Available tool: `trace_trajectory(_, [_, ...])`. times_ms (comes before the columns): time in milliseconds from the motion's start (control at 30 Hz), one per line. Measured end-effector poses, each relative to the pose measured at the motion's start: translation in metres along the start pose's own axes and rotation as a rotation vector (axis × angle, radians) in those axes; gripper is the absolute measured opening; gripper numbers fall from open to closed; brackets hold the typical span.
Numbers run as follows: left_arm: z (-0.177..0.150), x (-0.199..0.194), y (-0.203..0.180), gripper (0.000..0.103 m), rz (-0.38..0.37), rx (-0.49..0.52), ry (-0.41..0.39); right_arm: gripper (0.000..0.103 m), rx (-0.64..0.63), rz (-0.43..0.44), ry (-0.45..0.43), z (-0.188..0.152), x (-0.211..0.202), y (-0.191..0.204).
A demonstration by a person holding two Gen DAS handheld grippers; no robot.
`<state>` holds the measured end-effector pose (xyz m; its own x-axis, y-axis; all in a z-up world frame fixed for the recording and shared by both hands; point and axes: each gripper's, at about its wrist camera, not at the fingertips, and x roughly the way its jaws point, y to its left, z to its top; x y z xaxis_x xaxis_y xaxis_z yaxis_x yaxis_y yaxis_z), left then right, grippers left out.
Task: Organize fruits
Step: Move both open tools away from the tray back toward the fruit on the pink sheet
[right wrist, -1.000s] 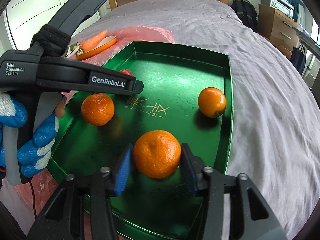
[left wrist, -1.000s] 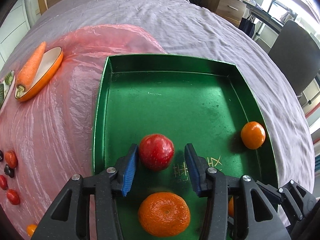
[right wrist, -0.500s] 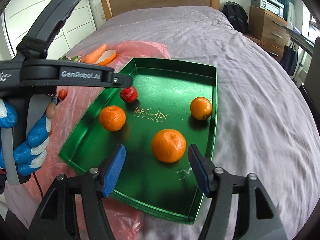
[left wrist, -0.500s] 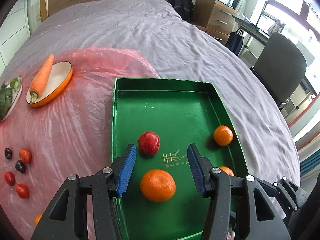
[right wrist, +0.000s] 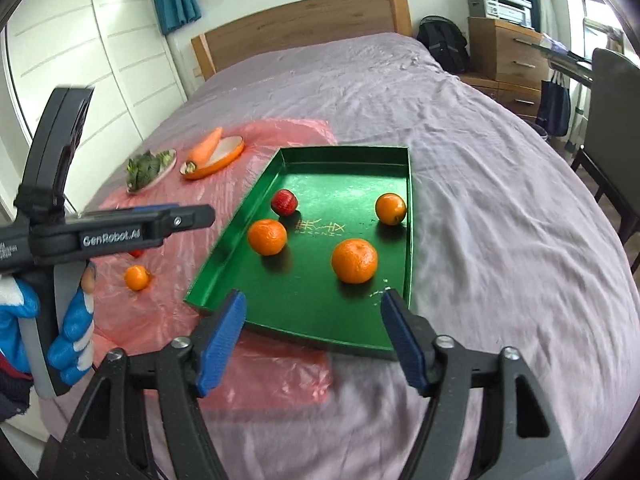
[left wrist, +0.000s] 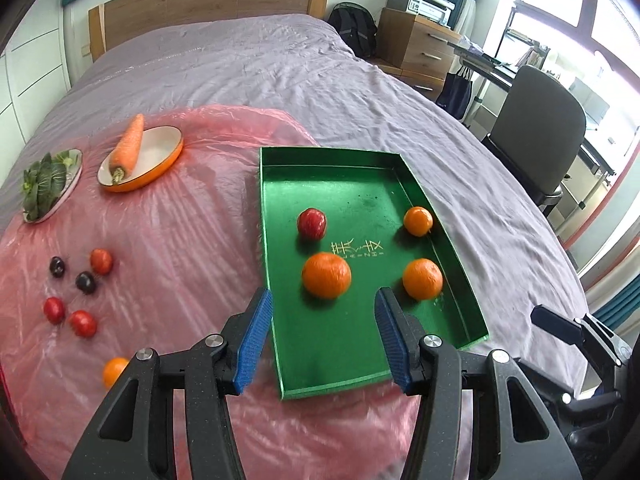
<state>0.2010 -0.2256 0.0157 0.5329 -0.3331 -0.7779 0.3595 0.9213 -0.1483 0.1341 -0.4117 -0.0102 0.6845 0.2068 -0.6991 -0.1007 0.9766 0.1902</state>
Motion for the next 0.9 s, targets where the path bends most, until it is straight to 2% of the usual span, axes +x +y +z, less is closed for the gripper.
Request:
trace_trajectory(133, [-0.015,-0.027,0.005,0.047,0.011,-0.003,-0.027,0.103,0.019,-0.005,-0.042,-0.013,-0.024,0.010])
trace_trajectory(333, [-0.044,-0.062,0.010,0.047,0.032,0.006,-0.054,0.103,0.026,-0.014,-0.057,-0.035,-0.044,0.033])
trace_trajectory(667, [-0.083,-0.099,0.013,0.047,0.111,0.050,-0.083,0.103,0.028,-0.079,-0.103,-0.065,-0.073,0.063])
trace_trajectory(900, [-0.111,-0.118,0.025,0.047,0.117,0.035,-0.054,0.103,0.041,-0.058,-0.060,-0.079,-0.075,0.077])
